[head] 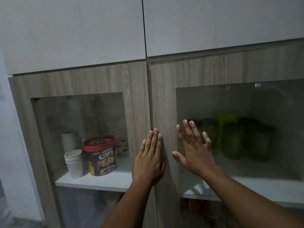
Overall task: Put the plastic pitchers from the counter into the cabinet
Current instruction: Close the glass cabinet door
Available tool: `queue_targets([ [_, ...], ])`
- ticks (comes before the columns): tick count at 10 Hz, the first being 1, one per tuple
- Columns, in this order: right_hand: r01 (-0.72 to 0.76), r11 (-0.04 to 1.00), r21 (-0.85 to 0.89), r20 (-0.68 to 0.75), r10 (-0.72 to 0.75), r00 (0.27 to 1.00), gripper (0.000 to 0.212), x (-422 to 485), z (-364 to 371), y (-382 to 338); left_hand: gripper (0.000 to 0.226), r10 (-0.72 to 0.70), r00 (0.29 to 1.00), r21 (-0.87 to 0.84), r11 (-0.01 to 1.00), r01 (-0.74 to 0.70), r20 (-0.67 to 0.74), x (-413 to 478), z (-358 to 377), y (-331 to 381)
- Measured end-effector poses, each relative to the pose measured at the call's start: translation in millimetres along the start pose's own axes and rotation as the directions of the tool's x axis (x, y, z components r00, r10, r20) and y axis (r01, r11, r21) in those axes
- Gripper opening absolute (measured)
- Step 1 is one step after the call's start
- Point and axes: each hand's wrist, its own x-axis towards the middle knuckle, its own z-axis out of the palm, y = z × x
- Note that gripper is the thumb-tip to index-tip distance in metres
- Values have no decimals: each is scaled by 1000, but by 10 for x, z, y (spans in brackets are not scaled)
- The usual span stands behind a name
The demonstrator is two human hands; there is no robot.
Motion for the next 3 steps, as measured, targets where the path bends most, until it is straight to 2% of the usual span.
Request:
queue_targets([
  [2,0,1000,16,58,-1,998,98,-24,-105,-74,96,35,993,-66,997,-28,109,-32,-220,13],
  [3,-2,1000,-15,233,5,972,100,-32,-410,-98,96,39,983,-127,992,-16,181,-37,-438,10],
])
